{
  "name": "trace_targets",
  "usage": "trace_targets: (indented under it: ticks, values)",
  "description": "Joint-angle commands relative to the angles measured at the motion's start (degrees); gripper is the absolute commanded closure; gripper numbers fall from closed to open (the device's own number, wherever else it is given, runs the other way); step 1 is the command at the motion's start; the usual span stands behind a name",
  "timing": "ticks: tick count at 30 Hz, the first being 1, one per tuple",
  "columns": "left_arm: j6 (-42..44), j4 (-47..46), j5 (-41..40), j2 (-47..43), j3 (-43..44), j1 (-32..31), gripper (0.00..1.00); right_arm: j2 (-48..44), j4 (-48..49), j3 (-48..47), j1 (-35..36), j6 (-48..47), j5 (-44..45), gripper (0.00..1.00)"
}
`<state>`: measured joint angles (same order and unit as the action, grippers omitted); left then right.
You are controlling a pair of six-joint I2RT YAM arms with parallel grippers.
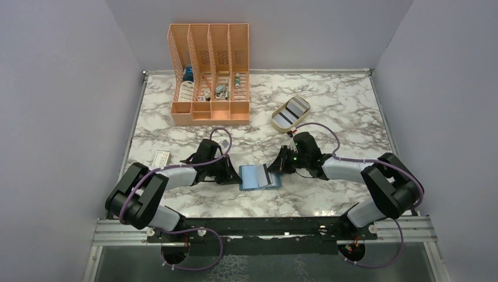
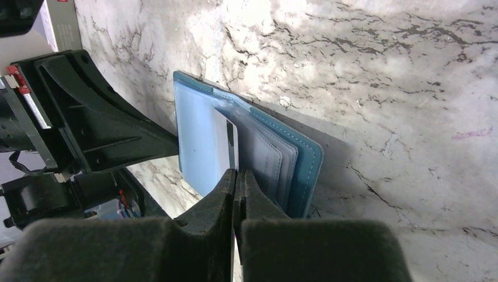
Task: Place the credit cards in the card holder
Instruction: Insert the credit card into the card holder.
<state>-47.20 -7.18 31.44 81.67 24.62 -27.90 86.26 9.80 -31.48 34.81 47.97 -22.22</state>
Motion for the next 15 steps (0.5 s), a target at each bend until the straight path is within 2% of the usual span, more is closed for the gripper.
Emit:
trace_targets:
  ticks: [1, 15]
  values:
    - [1.12, 3.17, -2.76, 0.48, -1.48, -1.08, 1.0, 1.23, 3.13, 0.76, 0.26, 0.48, -0.46, 0.99]
    - [-3.79, -2.05, -3.97, -1.26, -4.24, -4.39, 1.0, 0.81, 8.56, 4.17, 0.35, 4.95, 1.56, 0.99]
